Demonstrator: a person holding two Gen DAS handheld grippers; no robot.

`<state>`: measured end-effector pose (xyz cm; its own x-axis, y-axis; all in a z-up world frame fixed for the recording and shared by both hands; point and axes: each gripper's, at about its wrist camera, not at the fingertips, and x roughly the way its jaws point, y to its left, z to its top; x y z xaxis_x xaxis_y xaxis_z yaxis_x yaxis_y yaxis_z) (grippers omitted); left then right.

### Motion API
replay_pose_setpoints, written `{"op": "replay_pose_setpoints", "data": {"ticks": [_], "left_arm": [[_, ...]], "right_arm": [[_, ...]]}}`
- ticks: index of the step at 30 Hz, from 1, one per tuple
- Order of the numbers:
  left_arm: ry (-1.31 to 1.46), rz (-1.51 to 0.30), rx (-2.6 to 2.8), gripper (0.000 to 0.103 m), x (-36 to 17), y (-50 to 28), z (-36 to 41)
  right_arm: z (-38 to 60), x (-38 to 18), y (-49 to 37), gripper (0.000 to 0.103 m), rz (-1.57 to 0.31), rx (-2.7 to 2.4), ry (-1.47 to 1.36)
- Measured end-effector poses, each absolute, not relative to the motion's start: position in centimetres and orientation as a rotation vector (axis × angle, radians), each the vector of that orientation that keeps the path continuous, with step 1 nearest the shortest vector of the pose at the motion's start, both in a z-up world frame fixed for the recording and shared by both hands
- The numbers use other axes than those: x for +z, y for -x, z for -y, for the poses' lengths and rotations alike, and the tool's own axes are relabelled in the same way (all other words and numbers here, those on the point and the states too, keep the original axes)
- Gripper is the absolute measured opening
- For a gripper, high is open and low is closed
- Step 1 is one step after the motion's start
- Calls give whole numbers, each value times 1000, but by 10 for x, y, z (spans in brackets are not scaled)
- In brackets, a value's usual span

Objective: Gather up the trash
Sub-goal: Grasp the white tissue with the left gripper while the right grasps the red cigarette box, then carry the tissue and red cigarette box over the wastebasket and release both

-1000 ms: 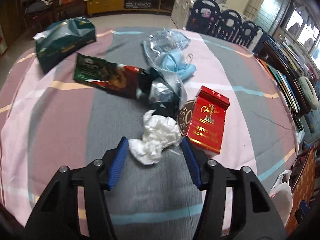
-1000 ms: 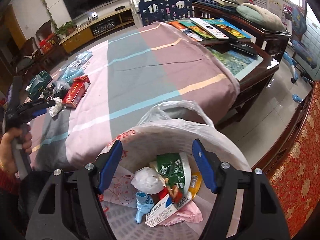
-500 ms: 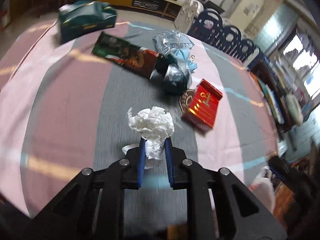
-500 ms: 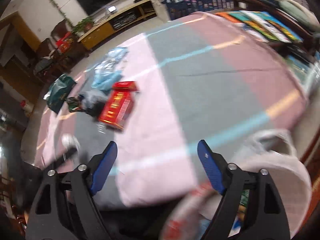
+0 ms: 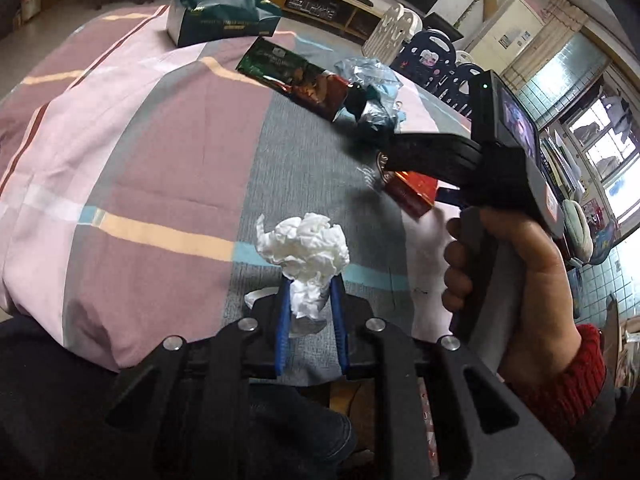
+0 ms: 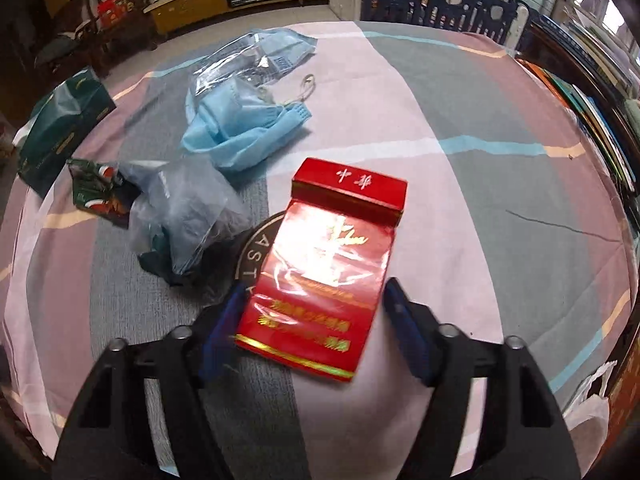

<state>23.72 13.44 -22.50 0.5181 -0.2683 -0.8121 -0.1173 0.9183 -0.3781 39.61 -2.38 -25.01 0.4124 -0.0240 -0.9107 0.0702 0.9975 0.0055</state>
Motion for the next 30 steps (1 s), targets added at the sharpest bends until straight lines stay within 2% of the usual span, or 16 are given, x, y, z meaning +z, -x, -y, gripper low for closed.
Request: {"op": "replay_pose_setpoints", "data": {"ticks": [3, 10, 12, 14, 17, 30], "left_arm": [[409, -1033, -95, 20, -225, -237, -133], [408, -1047, -93, 20, -228, -239, -132], [401, -1048, -90, 20, -229, -242, -131], [393, -1050, -85, 20, -229, -243, -130], [385, -1054, -77, 20, -230, -243, -130], [381, -1054, -65, 20, -231, -244, -130]], "right_arm": [[22, -249, -379, 62, -1147, 32, -10], [19, -248, -320, 62, -1150, 276, 150], [22, -249, -308, 71, -1138, 267, 202], [25, -252, -300, 72, -1127, 243, 205], [34, -250, -296, 55, -1111, 238, 125], [53, -226, -261, 55, -1059, 192, 18]]}}
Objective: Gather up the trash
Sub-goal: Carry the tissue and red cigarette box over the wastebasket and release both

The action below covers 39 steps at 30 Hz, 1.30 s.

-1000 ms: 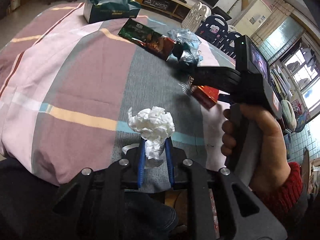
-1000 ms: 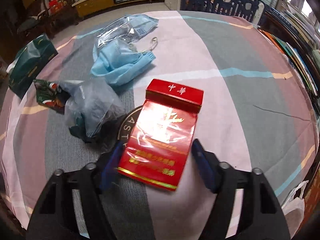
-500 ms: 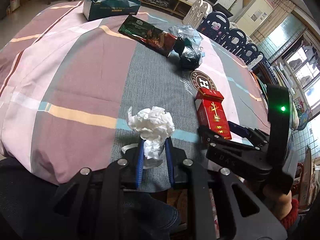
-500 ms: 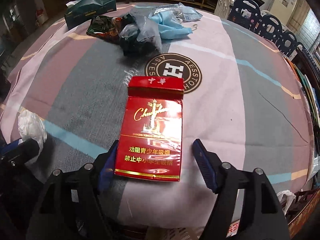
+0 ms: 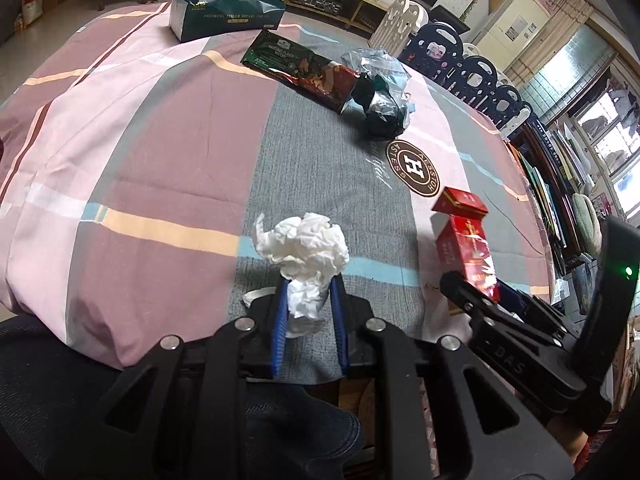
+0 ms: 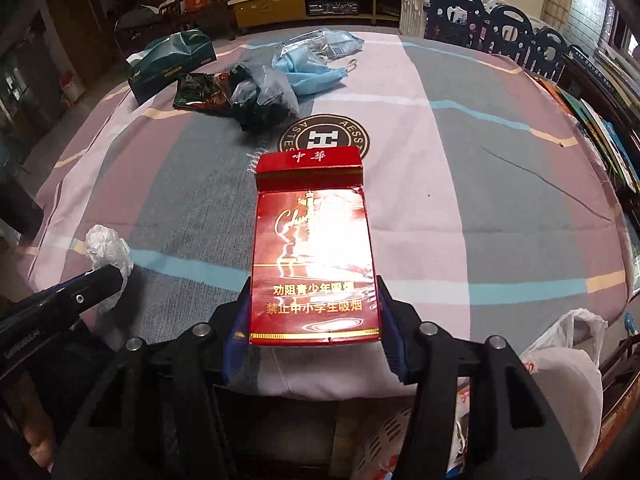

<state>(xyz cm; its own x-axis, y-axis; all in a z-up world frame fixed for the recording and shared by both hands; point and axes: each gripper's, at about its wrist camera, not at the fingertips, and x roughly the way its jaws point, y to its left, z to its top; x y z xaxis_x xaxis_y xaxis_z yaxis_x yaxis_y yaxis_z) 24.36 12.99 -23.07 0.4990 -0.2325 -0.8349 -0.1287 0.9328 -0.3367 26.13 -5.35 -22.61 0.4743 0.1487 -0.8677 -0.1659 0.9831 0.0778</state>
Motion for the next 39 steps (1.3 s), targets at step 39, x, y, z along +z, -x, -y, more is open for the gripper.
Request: {"op": "replay_pose_setpoints", "data": {"ticks": [39], "left_arm": [[-7, -884, -263, 20, -178, -186, 2]], "right_arm": [[204, -180, -148, 55, -962, -21, -74]]}}
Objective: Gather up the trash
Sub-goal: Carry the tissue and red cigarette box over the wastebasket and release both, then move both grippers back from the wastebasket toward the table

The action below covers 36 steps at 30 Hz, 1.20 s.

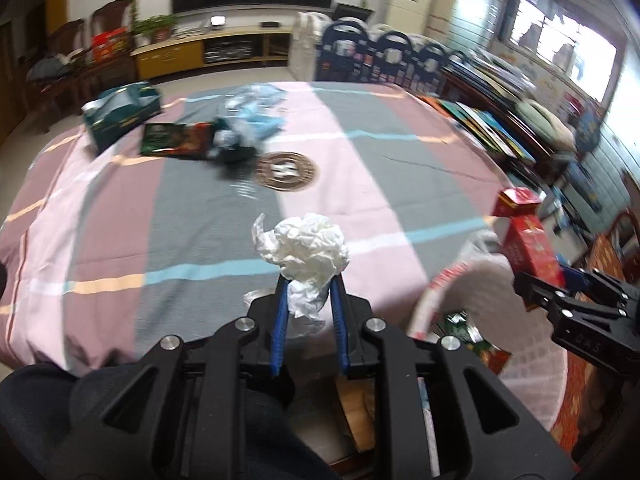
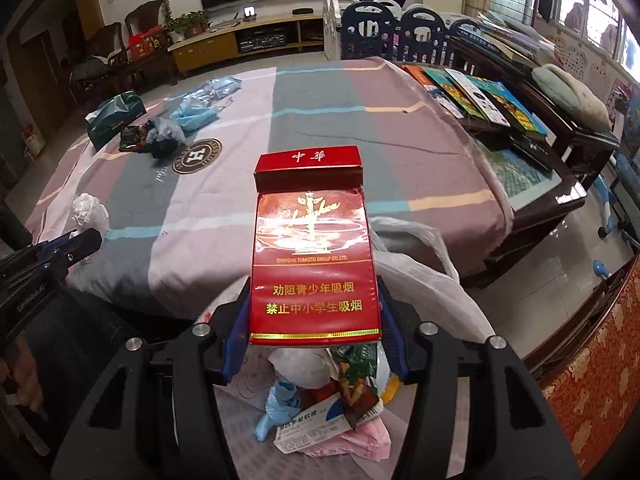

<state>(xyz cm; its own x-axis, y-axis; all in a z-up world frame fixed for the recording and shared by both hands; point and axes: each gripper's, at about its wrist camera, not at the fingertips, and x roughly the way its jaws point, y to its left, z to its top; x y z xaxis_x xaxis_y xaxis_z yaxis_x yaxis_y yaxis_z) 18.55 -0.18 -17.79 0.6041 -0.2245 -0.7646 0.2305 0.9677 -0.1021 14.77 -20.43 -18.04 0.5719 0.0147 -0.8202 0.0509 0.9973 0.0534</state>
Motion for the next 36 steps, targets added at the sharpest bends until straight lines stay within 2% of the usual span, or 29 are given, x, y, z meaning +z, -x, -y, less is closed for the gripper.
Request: {"op": "replay_pose_setpoints", "data": {"ticks": [7, 19, 20, 23, 24, 34, 36], "left_arm": [[-187, -926, -434, 21, -200, -151, 74], [-151, -1022, -538, 21, -215, -145, 96], [-156, -1026, -542, 21, -216, -144, 98], [-166, -1039, -557, 21, -219, -143, 104], [-162, -1046, -567, 21, -220, -143, 106], [-217, -1044, -684, 21, -221, -129, 130], [-230, -1035, -706, 26, -221, -126, 134]], "right_arm": [[232, -195, -134, 55, -997, -52, -154], [255, -241, -88, 56, -1165, -44, -126], [257, -241, -88, 57, -1171, -37, -149], [270, -230, -89, 74, -1133, -44, -241], [274, -226, -89, 76, -1114, -46, -267], [292, -212, -92, 76, -1059, -103, -326], [293, -212, -92, 76, -1061, -106, -332]]}}
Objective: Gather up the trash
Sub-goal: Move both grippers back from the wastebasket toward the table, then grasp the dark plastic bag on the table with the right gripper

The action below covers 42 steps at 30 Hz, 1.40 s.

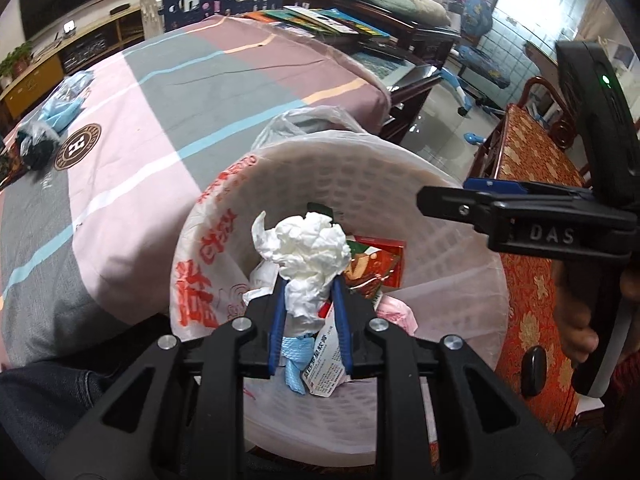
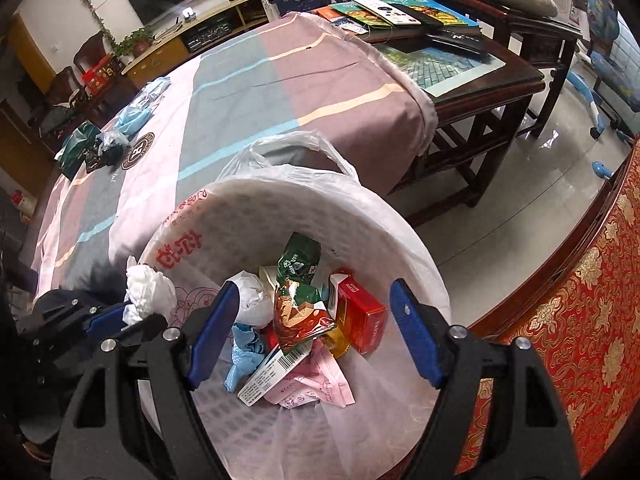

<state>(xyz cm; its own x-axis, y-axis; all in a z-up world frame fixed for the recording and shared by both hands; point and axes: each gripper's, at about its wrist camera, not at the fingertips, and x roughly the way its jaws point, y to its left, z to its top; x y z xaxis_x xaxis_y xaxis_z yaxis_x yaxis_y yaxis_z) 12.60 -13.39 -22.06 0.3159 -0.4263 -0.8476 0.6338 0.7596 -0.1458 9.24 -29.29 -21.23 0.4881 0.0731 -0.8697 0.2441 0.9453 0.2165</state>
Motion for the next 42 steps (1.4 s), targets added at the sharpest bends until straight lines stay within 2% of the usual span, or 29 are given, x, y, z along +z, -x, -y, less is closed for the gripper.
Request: {"op": "replay_pose_setpoints", "data": {"ticks": [2, 3, 4, 7, 12, 18, 20, 22, 27, 30, 35, 38, 40, 42], "left_arm": [[-237, -1026, -720, 40, -220, -123, 135], [-238, -1020, -719, 56, -219, -122, 135], [-232, -1012, -717, 63, -218, -122, 134], [-203, -1017, -707, 70, -217, -125, 129], [-58, -1054, -586, 71, -219, -149, 100], [108, -996, -249, 71, -209, -202, 12], [157, -974, -99, 75, -206, -221, -28], [233, -960, 52, 84, -205, -236, -70], [608, -998, 208, 88, -227, -236, -158], [707, -1020, 182, 88, -237, -236, -167], [560, -952, 157, 89, -225, -231, -145], [578, -929, 135, 91, -223, -232, -143], [637, -913, 150, 91, -224, -229, -153], [692, -891, 176, 93, -226, -226, -162]], "right_arm": [[293, -212, -92, 76, -1061, -107, -336], [293, -212, -93, 76, -1061, -107, -336], [292, -212, -93, 76, -1061, -106, -335], [290, -212, -95, 76, -1062, -105, -331], [286, -212, -99, 76, -1061, -102, -332], [271, -210, -117, 76, -1058, -89, -330], [261, -209, -129, 76, -1059, -69, -332], [246, -207, -142, 76, -1057, -43, -324], [188, -202, -185, 76, -1065, 58, -272], [142, -195, -217, 76, -1053, 102, -198], [74, -171, -281, 76, -965, 127, -99], [29, -154, -326, 76, -915, 183, -43], [3, -151, -350, 81, -905, 198, 26], [-26, -156, -377, 82, -904, 180, 126]]}}
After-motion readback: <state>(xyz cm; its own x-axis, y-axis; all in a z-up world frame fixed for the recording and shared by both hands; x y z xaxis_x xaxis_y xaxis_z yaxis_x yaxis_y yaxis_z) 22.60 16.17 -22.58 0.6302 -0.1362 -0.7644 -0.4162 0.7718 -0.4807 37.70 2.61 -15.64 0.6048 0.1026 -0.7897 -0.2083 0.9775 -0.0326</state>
